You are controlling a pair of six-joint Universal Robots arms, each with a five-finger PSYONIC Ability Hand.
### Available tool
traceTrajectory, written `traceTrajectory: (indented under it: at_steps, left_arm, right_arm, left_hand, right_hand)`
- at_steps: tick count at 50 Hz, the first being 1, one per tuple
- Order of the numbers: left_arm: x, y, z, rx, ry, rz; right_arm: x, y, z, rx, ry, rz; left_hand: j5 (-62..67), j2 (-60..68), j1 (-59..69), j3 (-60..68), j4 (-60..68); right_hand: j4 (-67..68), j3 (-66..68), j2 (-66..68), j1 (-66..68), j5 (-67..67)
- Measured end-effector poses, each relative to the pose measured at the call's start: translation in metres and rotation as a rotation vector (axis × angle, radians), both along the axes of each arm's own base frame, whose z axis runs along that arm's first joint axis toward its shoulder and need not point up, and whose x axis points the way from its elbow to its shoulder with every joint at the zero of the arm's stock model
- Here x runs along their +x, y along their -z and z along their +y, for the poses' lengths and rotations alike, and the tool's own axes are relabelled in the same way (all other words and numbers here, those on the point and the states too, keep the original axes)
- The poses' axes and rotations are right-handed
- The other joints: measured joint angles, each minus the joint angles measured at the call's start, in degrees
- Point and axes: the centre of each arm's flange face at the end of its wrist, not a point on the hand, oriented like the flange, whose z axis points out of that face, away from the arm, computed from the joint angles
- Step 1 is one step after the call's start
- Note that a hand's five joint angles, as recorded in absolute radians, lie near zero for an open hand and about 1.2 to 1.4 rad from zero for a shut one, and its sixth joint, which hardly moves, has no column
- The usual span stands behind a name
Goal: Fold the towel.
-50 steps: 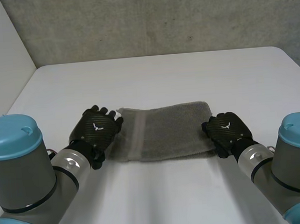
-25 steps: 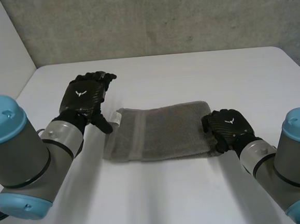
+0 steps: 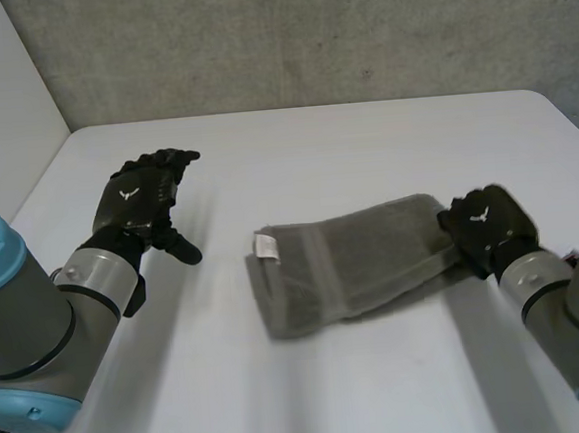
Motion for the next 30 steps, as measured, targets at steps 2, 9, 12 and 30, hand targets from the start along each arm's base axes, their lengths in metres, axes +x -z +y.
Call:
traceTrajectory:
  at_steps: [2,9,12,30]
  left_arm:
    - [0.001,-0.001,0.0,-0.002,-0.002,0.001]
    - [0.002,-0.004,0.001,-0.011,-0.004,0.003]
    - [0.002,-0.005,0.002,-0.014,-0.004,0.004]
    - [-0.003,-0.004,0.008,-0.011,0.017,0.002]
  right_arm:
    - [0.005,-0.01,-0.003,-0.062,-0.024,0.051]
    - [0.088,-0.037,0.03,-0.228,-0.302,0.088]
    - [0.12,-0.027,0.058,-0.217,-0.425,0.095]
    - [0.128,-0.03,0.113,-0.109,-0.532,-0.096]
  left_hand:
    - [0.0,0.0,0.0,0.0,0.0]
    - [0.0,0.0,0.0,0.0,0.0]
    - [0.0,0.0,0.0,0.0,0.0]
    - [0.0,0.0,0.0,0.0,0.0]
  right_hand:
    - [0.0,0.0,0.0,0.1,0.0]
    - [0.0,0.0,0.0,0.2,0.3]
    - [0.0,0.0,0.5,0.2,0.4]
    - [-61.7,-62.5,-61.6,-62.4,-62.5]
